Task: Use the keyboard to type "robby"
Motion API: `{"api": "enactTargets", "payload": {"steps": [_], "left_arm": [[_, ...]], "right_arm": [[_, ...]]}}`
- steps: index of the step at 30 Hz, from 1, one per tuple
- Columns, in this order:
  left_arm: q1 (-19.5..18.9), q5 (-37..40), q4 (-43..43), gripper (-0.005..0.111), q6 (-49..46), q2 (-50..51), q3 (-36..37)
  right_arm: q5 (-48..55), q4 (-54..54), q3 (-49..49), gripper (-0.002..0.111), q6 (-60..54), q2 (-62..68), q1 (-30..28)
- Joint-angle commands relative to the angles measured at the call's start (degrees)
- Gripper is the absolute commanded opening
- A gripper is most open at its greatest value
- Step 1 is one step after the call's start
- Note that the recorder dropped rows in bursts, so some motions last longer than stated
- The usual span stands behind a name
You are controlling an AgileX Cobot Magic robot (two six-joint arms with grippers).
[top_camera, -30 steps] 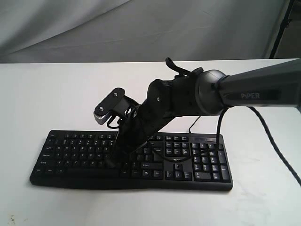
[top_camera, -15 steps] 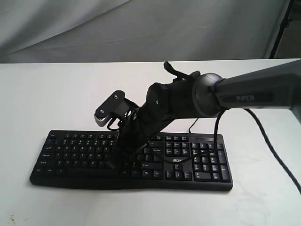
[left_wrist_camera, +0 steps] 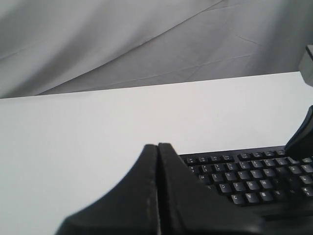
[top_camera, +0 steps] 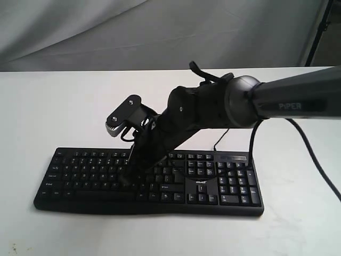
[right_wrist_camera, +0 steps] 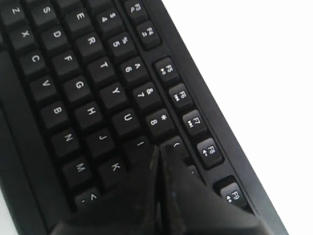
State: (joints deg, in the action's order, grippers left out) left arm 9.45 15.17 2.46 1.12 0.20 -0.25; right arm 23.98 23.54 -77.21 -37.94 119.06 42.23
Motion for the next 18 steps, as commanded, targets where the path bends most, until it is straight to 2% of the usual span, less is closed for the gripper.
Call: {"api": "enactTargets", "payload": {"steps": [1, 12, 18], "left_arm": [[0.36, -0.31, 0.27, 0.0, 0.16, -0.2, 0.25], [0.36, -0.31, 0.27, 0.0, 0.16, -0.2, 0.25], [0.36, -0.31, 0.27, 0.0, 0.16, -0.2, 0.25]], "right_arm": [[-0.48, -0.46, 0.1, 0.0, -0.32, -0.8, 0.68], [-2.32, 0.05, -0.26, 0.0, -1.78, -0.69, 5.24], [-2.32, 5.71, -0.26, 0.0, -6.78, -0.69, 5.76]]}}
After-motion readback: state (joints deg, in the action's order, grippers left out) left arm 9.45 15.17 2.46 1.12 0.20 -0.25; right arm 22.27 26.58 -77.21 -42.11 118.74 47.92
